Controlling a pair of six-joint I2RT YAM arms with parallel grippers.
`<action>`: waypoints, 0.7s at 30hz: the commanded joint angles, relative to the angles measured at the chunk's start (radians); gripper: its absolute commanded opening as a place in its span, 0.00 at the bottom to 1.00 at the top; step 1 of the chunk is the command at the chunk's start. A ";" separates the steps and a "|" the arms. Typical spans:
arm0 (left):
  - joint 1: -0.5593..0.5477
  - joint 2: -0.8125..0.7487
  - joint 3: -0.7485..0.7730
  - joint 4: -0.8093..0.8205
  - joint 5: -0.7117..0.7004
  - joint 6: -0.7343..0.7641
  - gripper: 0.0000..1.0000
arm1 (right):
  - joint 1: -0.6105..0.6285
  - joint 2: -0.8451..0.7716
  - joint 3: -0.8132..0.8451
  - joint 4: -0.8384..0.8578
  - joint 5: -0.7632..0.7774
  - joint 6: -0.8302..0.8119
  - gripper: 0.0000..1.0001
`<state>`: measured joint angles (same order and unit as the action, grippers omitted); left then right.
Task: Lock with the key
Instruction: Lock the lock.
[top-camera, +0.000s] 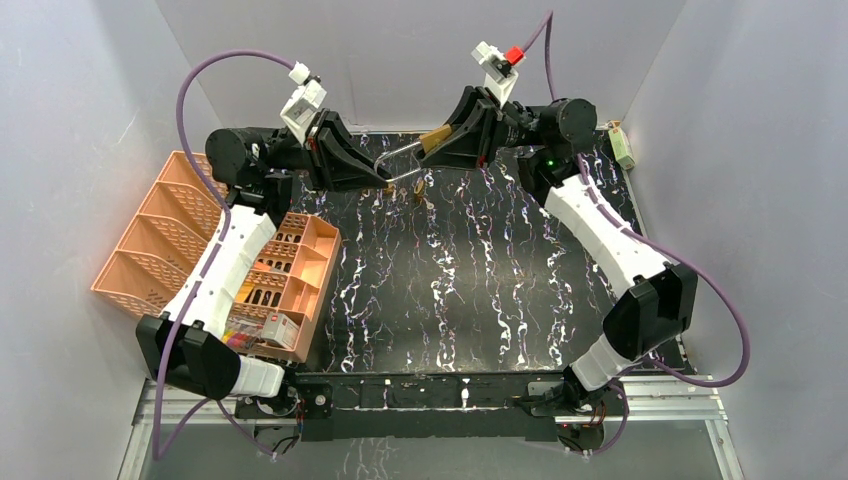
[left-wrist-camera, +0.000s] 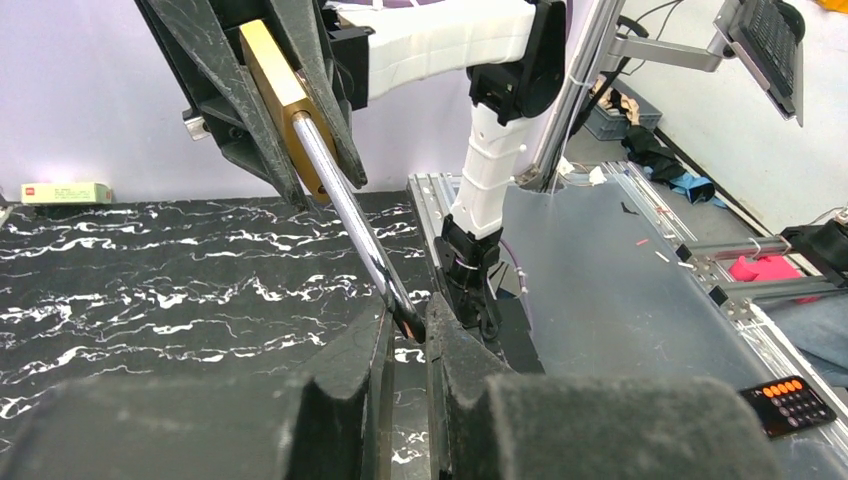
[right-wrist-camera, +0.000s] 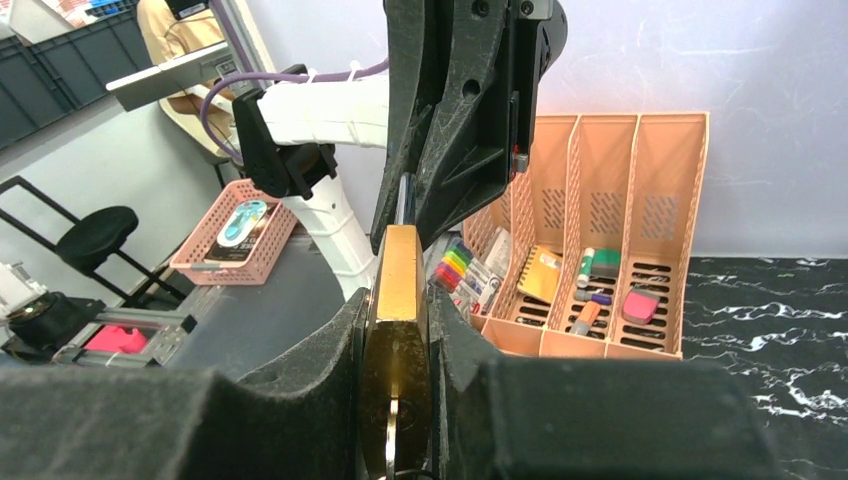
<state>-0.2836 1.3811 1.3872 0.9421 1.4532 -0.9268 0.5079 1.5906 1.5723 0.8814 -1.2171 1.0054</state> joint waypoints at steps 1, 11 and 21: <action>-0.116 0.062 0.031 -0.009 -0.242 0.022 0.00 | 0.165 -0.002 -0.021 0.008 0.165 -0.081 0.00; -0.117 0.109 0.093 0.087 -0.437 -0.041 0.00 | 0.214 -0.013 -0.117 0.062 0.207 -0.089 0.00; -0.103 0.055 0.089 0.037 -0.480 0.026 0.00 | 0.219 -0.031 -0.174 0.095 0.203 -0.077 0.00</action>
<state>-0.2859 1.4677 1.4422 1.0153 1.2865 -0.9844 0.5461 1.5394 1.4521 1.0401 -0.8318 0.9123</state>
